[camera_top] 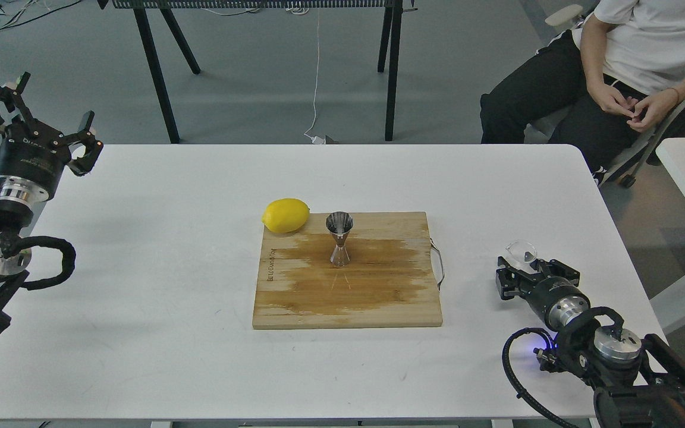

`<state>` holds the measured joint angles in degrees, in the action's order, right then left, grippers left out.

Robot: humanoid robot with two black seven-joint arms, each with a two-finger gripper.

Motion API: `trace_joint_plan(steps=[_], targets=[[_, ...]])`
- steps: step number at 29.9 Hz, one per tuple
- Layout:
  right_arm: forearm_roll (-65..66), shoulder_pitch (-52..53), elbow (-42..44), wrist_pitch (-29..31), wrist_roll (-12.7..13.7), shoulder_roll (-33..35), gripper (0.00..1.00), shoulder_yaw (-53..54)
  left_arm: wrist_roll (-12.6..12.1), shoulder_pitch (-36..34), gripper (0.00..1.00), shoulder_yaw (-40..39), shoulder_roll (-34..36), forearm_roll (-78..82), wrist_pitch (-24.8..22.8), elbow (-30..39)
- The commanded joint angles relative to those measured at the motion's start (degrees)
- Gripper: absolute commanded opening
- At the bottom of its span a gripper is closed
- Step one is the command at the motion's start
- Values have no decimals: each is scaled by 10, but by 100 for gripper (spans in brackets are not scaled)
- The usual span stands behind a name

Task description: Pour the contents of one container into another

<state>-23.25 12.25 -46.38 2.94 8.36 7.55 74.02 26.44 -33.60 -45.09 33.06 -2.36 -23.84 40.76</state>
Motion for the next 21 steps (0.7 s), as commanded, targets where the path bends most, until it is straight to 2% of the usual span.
trace_joint_plan(steps=[1, 3, 6, 10, 17, 18, 19, 21], targets=[[1, 1, 0, 0, -1, 2, 34, 2, 0, 0, 100, 1, 0, 0, 0, 0], [1, 1, 0, 0, -1, 5, 38, 2, 0, 0, 100, 1, 0, 0, 0, 0], [0, 1, 0, 0, -1, 10, 56, 3, 0, 0, 100, 0, 0, 0, 0, 0], [0, 1, -4, 0, 0, 13, 72, 6, 0, 0, 100, 0, 1, 0, 0, 0], [0, 1, -5, 0, -1, 15, 78, 7, 1, 0, 100, 0, 2, 0, 0, 1], [0, 1, -6, 1, -1, 15, 83, 7, 1, 0, 100, 0, 2, 0, 0, 1], [-1, 1, -6, 2, -1, 15, 94, 8, 1, 0, 100, 0, 3, 0, 0, 1], [-2, 1, -11, 15, -2, 18, 98, 10, 1, 0, 100, 0, 3, 0, 0, 1]])
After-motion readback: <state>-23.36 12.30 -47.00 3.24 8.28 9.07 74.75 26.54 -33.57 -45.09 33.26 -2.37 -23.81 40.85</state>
